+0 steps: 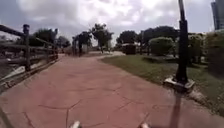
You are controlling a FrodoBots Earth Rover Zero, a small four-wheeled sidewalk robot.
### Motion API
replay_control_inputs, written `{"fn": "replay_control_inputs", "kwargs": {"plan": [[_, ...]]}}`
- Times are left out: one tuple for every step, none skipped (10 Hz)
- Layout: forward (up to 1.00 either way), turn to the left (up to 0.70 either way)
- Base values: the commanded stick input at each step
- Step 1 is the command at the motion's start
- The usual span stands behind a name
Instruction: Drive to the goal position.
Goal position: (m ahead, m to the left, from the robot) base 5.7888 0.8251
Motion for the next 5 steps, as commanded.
{"fn": "replay_control_inputs", "kwargs": {"plan": [[0.7, 0.0], [0.7, 0.01], [0.7, 0.01], [0.7, 0.0], [0.7, 0.0]]}}
